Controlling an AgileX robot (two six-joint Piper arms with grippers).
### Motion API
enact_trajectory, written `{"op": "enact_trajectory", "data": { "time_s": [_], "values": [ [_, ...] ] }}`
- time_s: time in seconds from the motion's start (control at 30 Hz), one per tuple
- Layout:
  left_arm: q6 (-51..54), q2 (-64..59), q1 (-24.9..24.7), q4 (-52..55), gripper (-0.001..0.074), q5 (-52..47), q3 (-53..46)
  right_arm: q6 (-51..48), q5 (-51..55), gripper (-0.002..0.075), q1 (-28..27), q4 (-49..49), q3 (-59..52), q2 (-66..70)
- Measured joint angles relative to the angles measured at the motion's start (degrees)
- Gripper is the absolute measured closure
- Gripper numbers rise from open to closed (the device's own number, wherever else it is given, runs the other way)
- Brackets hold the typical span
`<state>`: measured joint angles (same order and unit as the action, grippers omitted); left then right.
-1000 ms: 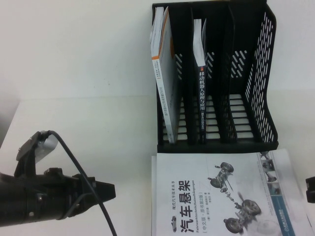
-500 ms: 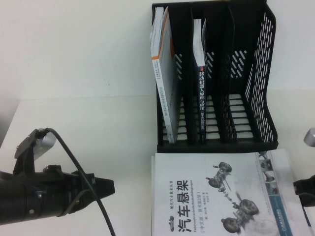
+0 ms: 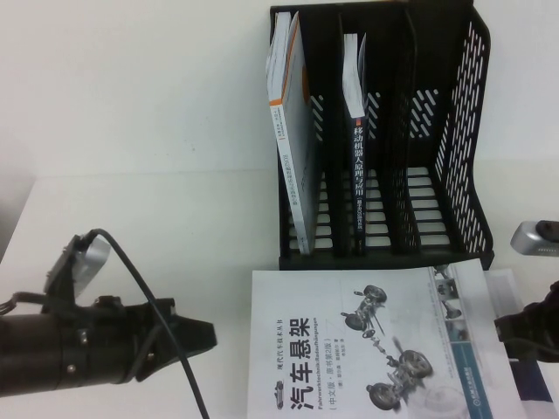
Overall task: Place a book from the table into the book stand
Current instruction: Push book with right arm
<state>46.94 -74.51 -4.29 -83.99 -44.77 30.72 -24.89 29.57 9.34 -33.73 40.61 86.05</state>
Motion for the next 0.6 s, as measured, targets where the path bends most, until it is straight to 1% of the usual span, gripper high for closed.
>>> {"op": "enact_trajectory", "data": {
  "time_s": [0.13, 0.23, 0.3, 0.4, 0.47, 0.5, 0.6],
  "values": [
    [3.35, -3.11, 0.0, -6.32, 0.0718, -5.04, 0.0, 0.0, -0.17, 0.0729, 0.0, -1.16, 0.0, 0.0],
    [6.1, -5.59, 0.0, -10.79, 0.0654, -9.93, 0.11, 0.0, -0.17, 0.0729, 0.0, -1.43, 0.0, 0.55],
    [7.73, -7.36, 0.0, -11.72, 0.0568, -12.8, 0.11, 0.0, -0.17, 0.0729, 0.14, -1.81, 0.0, 1.4],
    [9.34, -9.78, 0.0, -12.09, 0.0393, -15.81, 0.11, 0.0, -0.6, 0.0729, 0.85, -2.41, 0.32, 2.12],
    [10.29, -11.11, 0.0, -12.2, 0.0303, -17.39, 0.11, 0.0, -1.19, 0.0729, 2.05, -3.22, 0.87, 2.84],
    [10.7, -11.78, 0.09, -12.28, 0.0267, -18.45, 0.11, 0.0, -1.33, 0.0729, 2.79, -3.47, 1.16, 3.14],
    [12.01, -12.99, 1.36, -12.28, 0.0225, -20.3, 0.11, 0.0, -1.58, 0.0729, 5.05, -3.97, 2.49, 4.39]
  ]
}}
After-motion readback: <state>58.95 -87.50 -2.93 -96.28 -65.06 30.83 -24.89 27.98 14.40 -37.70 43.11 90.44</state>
